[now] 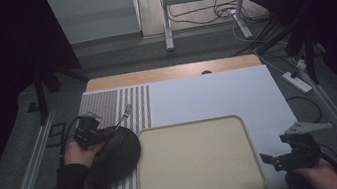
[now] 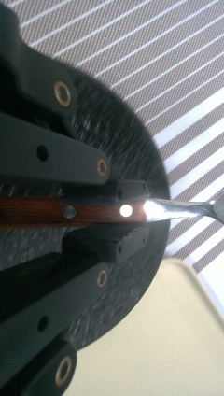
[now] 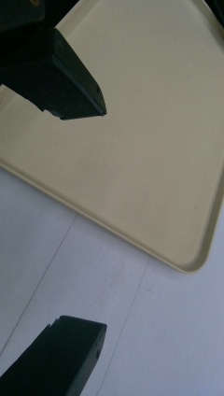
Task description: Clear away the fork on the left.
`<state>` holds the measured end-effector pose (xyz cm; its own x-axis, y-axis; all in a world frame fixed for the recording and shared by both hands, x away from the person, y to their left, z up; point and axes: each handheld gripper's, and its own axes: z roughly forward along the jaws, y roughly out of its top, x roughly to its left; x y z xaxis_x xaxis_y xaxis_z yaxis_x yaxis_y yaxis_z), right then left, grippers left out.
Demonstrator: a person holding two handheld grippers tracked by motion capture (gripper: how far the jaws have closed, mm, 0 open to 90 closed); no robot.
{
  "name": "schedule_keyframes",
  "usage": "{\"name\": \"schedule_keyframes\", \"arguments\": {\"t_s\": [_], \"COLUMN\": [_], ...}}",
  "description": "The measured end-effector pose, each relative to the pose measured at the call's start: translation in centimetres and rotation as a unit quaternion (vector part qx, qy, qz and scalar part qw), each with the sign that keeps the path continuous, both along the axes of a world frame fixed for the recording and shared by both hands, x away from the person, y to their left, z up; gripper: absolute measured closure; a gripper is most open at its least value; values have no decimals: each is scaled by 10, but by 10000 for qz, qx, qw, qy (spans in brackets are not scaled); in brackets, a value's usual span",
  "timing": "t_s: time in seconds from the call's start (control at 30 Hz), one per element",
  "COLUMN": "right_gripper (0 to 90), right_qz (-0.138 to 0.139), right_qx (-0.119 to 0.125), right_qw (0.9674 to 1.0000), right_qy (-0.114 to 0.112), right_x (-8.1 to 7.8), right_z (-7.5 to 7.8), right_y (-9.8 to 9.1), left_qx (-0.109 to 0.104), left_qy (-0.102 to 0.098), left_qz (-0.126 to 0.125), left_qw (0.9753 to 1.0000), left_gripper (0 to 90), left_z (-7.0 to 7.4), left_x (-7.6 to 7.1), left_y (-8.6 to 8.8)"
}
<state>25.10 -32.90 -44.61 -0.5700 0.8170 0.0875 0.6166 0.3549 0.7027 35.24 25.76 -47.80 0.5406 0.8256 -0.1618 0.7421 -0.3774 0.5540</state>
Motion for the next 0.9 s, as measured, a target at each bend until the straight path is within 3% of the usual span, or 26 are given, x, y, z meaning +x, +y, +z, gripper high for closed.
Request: {"name": "schedule_keyframes", "arguments": {"t_s": [0.23,0.53,0.9], "right_gripper": [1,1,1], "right_qz": [8,25,25], "right_qx": [-22,-31,-34], "right_qw": [10000,10000,10000], "right_qy": [-14,-26,-29], "right_x": [0,-1,0], "right_z": [0,0,0], "right_y": [1,1,1], "left_qx": [-77,11,-115], "left_qy": [104,75,66], "left_qz": [73,138,312], "left_qw": [9999,9999,9994], "left_gripper": [781,781,781], "left_z": [-1,-1,1], "left_x": [-18,-44,-69], "left_y": [-8,-24,-42]}}
